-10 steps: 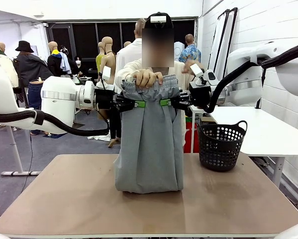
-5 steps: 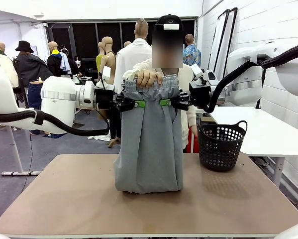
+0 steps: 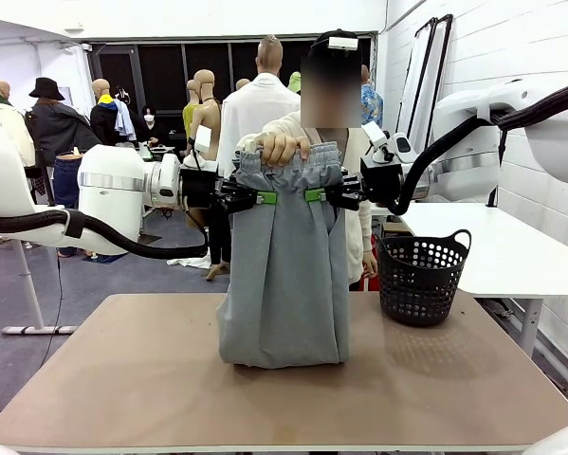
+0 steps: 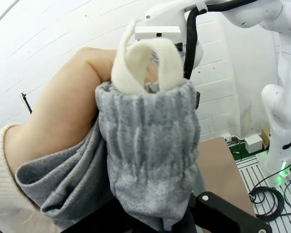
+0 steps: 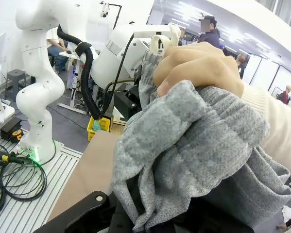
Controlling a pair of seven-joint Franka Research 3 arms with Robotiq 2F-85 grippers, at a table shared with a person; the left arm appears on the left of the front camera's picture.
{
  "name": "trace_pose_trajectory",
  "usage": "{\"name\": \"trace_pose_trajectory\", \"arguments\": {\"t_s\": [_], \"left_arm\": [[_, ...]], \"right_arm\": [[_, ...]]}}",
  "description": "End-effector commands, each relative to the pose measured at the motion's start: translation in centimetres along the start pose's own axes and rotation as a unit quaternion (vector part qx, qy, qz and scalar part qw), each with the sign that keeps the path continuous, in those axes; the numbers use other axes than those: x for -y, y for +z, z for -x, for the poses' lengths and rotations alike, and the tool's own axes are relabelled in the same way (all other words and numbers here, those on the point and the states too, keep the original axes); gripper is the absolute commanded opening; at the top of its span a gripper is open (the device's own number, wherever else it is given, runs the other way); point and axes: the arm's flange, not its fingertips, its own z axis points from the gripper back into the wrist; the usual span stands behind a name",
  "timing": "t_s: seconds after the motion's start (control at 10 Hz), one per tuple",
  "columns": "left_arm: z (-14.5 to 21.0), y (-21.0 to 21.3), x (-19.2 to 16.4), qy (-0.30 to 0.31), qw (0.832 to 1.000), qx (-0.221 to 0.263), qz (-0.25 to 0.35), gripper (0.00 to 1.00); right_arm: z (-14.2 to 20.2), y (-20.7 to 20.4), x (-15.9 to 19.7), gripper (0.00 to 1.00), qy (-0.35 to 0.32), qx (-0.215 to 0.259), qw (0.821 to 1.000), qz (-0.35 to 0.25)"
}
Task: Fold the training pants.
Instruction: Release the ends of the Training pants and then grab the overlapped ends.
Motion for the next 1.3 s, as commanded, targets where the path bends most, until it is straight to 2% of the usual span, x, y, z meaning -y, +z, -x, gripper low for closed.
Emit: {"name": "trace_pose_trajectory", "arguments": {"t_s": [0.0, 1.0, 1.1, 1.2], "left_arm": [[-0.32, 0.03, 0.2, -0.001, 1.0, 0.002, -0.006, 0.0], [-0.01, 0.02, 0.03, -0.001, 1.0, -0.004, 0.001, 0.0], [-0.03, 0.02, 0.05, 0.001, 1.0, -0.009, 0.001, 0.13], [-0.03, 0.06, 0.07, 0.0, 1.0, -0.013, 0.003, 0.33]], "right_arm": [[-0.18, -0.13, -0.02, 0.0, 0.001, 0.003, 1.0, 0.0], [-0.02, 0.0, 0.0, 0.0, 0.0, 0.0, 1.0, 0.0], [-0.05, 0.05, -0.05, 0.05, -0.004, 0.002, 1.0, -0.003], [-0.04, 0.13, -0.02, 0.22, -0.01, 0.0, 1.0, -0.001]]}}
